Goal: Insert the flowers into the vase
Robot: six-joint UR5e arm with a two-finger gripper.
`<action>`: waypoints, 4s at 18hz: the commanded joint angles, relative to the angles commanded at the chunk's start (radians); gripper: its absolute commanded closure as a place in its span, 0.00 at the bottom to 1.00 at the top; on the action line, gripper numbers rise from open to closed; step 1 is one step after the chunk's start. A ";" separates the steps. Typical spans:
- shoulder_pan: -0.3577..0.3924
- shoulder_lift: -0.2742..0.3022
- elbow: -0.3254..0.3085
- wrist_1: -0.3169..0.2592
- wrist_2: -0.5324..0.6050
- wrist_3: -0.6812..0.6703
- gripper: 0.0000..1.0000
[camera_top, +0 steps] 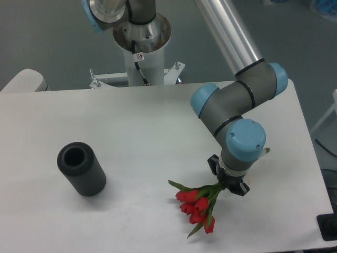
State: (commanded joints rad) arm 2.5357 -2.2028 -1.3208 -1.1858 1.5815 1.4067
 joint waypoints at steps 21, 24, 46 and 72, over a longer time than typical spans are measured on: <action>-0.018 0.109 -0.115 0.000 -0.323 -0.057 0.94; -0.020 0.164 -0.155 0.000 -0.429 -0.087 0.95; -0.067 0.411 -0.359 0.147 -1.413 -0.193 1.00; -0.147 0.391 -0.583 0.302 -1.427 -0.046 0.90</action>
State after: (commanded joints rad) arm 2.3884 -1.8115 -1.9036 -0.8837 0.1549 1.3606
